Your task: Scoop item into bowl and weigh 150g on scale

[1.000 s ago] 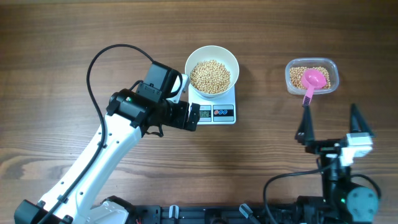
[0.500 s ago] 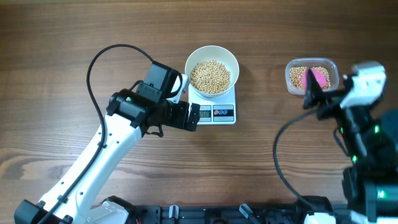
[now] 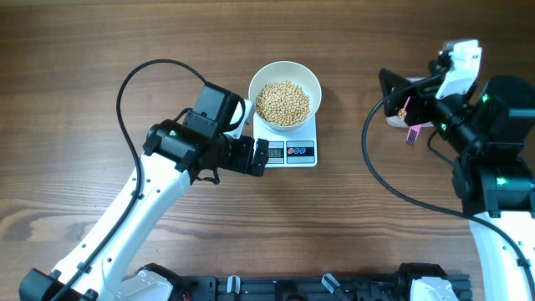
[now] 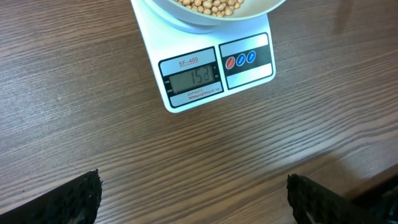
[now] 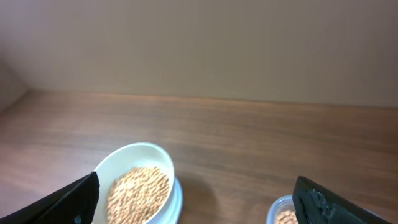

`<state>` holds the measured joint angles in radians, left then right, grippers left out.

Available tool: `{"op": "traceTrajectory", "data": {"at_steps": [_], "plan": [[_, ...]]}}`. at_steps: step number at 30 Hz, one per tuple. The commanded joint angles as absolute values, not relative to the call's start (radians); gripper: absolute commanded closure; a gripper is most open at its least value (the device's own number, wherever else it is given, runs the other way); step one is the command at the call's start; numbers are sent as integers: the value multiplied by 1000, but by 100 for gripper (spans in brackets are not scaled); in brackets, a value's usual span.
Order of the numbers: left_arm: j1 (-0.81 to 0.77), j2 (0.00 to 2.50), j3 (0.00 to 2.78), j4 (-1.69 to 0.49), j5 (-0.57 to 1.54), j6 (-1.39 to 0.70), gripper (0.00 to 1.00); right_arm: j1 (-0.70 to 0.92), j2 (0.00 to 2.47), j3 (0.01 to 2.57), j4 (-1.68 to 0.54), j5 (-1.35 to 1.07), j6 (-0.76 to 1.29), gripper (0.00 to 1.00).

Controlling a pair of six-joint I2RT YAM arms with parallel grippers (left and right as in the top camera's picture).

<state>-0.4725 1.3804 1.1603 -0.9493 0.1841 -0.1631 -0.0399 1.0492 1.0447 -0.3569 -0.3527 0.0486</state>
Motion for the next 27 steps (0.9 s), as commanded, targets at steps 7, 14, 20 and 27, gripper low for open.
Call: {"op": "traceTrajectory", "data": {"at_steps": [7, 14, 20, 27], "plan": [[-475, 1384, 1158, -950, 196, -165, 0, -37, 1063, 1070, -270, -276, 0, 0], [-475, 1384, 1158, -950, 196, -165, 0, -37, 1063, 1070, -309, -228, 1, 0], [-475, 1384, 1158, -950, 196, -165, 0, -37, 1063, 1069, -309, -229, 1, 0], [-475, 1384, 1158, -950, 196, -165, 0, -37, 1066, 1069, -416, -223, 2, 1]]}}
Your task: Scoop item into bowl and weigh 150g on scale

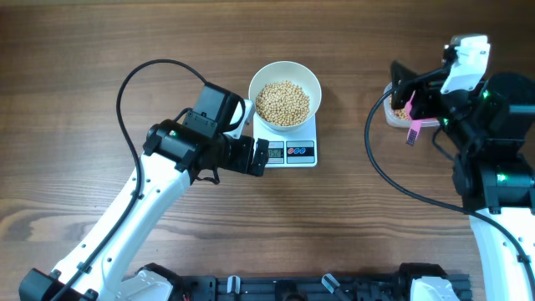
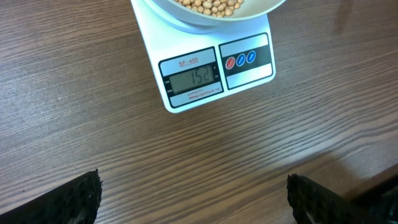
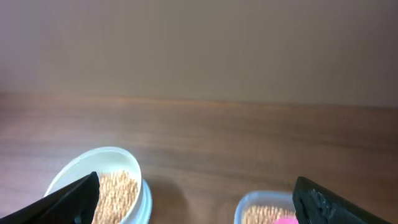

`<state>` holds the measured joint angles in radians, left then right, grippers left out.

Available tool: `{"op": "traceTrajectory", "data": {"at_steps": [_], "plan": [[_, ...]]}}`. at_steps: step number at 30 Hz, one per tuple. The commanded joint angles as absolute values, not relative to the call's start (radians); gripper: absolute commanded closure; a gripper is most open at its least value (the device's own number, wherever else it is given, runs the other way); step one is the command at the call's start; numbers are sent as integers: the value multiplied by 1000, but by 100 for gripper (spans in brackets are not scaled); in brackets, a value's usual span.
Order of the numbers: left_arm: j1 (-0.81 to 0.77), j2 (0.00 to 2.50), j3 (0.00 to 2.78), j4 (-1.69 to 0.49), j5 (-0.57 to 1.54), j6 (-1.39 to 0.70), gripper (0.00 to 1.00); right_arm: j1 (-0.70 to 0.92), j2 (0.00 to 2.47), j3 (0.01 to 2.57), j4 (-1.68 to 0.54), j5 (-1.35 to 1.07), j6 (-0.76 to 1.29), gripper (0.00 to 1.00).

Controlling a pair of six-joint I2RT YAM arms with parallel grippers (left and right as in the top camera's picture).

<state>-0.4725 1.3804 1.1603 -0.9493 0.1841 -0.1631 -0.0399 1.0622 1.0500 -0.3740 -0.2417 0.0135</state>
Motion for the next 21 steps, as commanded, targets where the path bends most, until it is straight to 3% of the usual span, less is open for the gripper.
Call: {"op": "traceTrajectory", "data": {"at_steps": [1, 13, 21], "plan": [[-475, 1384, 1158, -950, 196, -166, 0, -37, 1073, 1069, -442, -212, 4, 0], [-475, 1384, 1158, -950, 196, -165, 0, -37, 1191, 1069, -647, -52, 82, 0], [-475, 1384, 1158, -950, 196, -165, 0, -37, 1220, 1069, -642, -45, 81, 0]]}}
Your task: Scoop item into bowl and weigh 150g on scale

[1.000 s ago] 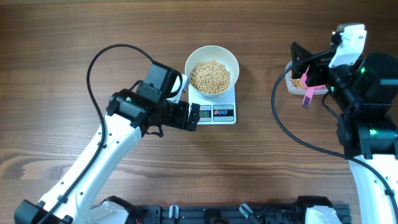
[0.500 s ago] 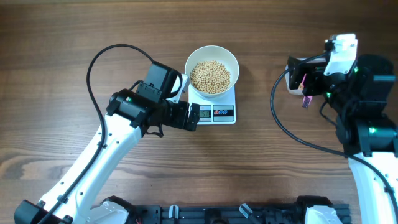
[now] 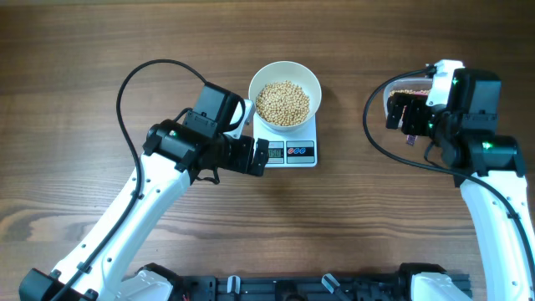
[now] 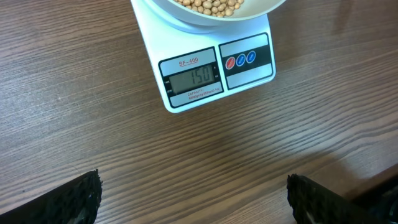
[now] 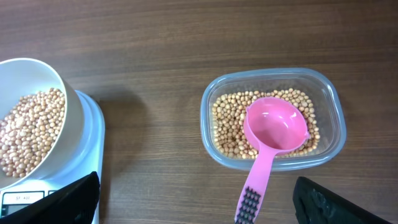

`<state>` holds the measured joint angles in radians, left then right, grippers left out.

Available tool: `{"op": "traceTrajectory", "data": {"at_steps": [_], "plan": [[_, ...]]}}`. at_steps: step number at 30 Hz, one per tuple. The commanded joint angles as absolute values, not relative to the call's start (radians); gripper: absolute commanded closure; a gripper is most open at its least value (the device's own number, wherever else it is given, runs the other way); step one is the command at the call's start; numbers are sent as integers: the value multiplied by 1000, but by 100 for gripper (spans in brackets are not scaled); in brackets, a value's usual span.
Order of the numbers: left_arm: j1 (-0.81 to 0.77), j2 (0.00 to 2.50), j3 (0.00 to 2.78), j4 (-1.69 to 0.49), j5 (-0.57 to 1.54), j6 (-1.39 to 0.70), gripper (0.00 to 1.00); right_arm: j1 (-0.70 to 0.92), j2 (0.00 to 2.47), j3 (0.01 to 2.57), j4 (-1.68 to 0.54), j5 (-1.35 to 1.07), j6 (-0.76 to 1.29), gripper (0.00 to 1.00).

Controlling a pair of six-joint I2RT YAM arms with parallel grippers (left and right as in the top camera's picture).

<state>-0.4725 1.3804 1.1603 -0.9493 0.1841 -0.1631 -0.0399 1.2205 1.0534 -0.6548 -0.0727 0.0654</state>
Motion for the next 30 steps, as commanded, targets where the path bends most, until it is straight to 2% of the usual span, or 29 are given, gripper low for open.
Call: {"op": "traceTrajectory", "data": {"at_steps": [1, 16, 22, 30], "plan": [[-475, 1384, 1158, -950, 196, -165, 0, -37, 1220, 1069, -640, -45, 82, 0], [-475, 1384, 1158, -950, 196, -165, 0, -37, 1175, 1070, -645, -45, 82, 0], [-475, 1384, 1158, -950, 196, -165, 0, -37, 1053, 1070, -672, -45, 82, 0], [-475, 1384, 1158, -950, 196, -165, 0, -37, 833, 1070, -867, -113, 82, 1]]}}
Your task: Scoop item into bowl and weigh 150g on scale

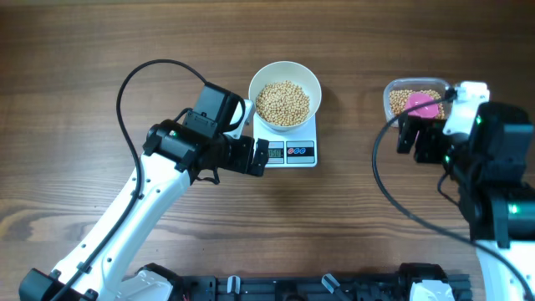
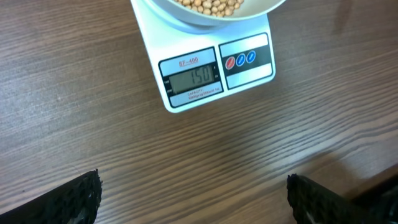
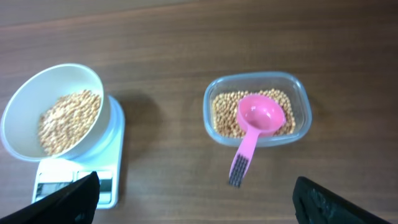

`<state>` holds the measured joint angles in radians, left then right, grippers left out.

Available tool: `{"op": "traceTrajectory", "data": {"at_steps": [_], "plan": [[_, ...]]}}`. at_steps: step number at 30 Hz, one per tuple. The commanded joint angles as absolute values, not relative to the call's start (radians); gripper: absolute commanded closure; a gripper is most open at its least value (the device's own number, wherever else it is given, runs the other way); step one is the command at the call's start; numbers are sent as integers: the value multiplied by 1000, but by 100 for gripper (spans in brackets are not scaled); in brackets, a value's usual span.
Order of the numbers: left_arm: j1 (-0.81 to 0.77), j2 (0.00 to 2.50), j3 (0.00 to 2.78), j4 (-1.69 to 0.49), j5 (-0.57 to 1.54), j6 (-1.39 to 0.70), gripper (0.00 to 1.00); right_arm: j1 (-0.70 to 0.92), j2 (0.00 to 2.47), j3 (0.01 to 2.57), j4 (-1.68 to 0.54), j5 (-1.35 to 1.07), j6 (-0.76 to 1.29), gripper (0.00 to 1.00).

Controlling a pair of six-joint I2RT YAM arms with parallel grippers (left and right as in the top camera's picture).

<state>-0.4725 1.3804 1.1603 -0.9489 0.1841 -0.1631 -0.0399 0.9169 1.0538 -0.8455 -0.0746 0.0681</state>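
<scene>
A white bowl [image 1: 285, 99] of pale beans sits on the white scale [image 1: 292, 153], whose display [image 2: 191, 77] reads 150. At the right, a clear container [image 1: 393, 90] of beans holds the pink scoop [image 1: 422, 104], its handle hanging over the near rim. In the right wrist view the scoop [image 3: 258, 117] lies free in the container [image 3: 255, 76]. My right gripper [image 1: 415, 138] is open just near of the container, holding nothing. My left gripper [image 1: 261, 156] is open beside the scale's left front, over bare table [image 2: 193, 199].
Brown wooden tabletop [image 1: 351, 226] all round. The left arm's black cable [image 1: 125, 92] loops over the table left of the bowl. The right arm's cable [image 1: 376, 167] curves between scale and container.
My right gripper has drawn back from the container toward the near side and higher, so bowl, scale and container all show in its view. The scoop stays in the container. The display still reads 150.
The display read about 152 at the two oldest moments, while my right wrist was tilted up at the container. By 1.0 s ago it read 150, with the scoop lying in the container under my open right gripper. Now that gripper stands farther back. The left arm stayed still.
</scene>
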Motion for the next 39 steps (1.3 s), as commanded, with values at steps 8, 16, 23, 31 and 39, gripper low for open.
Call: {"op": "traceTrajectory", "data": {"at_steps": [8, 16, 23, 31, 39], "plan": [[-475, 1384, 1158, -950, 196, -165, 0, -37, 612, 1069, -1079, -129, 145, 0], [-475, 1384, 1158, -950, 196, -165, 0, -37, 591, 1069, -1261, -128, 245, 0], [-475, 1384, 1158, -950, 196, -165, 0, -37, 591, 1069, -1257, -123, 207, 0], [-475, 1384, 1158, -950, 196, -165, 0, -36, 576, 974, -977, -102, 78, 0], [-475, 1384, 1158, -950, 196, -165, 0, -36, 341, 625, -545, -101, 0, 0]]}}
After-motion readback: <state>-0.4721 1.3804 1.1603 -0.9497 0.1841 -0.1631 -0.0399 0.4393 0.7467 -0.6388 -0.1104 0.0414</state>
